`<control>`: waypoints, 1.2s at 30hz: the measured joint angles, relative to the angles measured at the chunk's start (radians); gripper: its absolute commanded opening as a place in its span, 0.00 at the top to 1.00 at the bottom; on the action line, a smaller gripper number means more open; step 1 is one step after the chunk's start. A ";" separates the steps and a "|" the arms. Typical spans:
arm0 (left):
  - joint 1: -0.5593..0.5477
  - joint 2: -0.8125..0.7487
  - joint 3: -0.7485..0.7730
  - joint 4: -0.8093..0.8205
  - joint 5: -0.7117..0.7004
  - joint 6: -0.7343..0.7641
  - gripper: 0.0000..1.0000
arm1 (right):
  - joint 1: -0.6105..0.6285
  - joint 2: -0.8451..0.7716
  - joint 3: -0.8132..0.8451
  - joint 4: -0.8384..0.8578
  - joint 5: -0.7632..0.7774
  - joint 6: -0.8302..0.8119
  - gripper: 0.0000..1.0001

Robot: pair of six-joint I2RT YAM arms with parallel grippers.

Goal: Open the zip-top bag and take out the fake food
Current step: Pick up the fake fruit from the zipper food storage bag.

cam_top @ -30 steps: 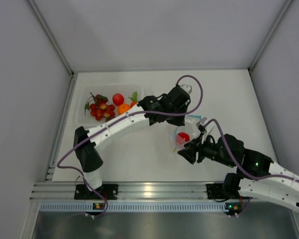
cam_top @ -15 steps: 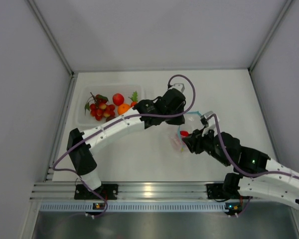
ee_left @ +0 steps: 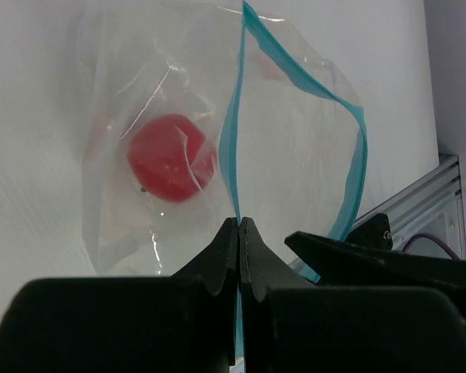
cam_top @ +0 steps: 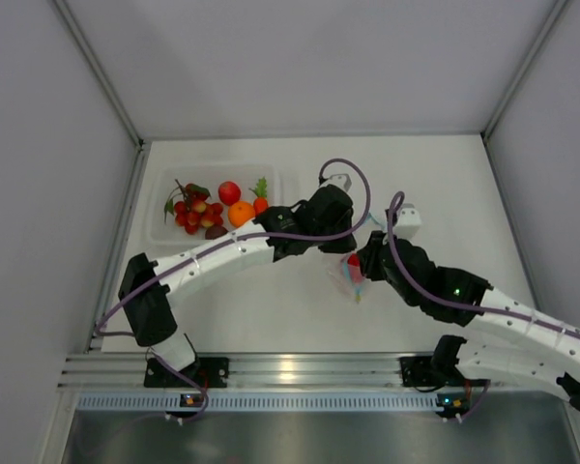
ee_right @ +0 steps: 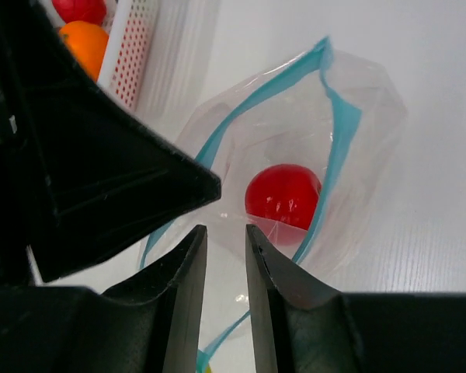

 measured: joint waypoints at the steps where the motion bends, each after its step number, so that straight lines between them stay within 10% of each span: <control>1: -0.002 -0.014 -0.027 0.014 0.000 -0.013 1.00 | -0.012 0.008 0.000 0.001 0.002 0.018 0.73; 22: -0.098 -0.259 -0.315 0.286 -0.221 -0.159 1.00 | -0.159 0.281 -0.042 0.121 -0.152 0.183 0.73; 36: -0.103 -0.476 -0.542 0.425 -0.280 -0.278 1.00 | -0.243 0.284 -0.122 0.108 0.015 0.158 0.80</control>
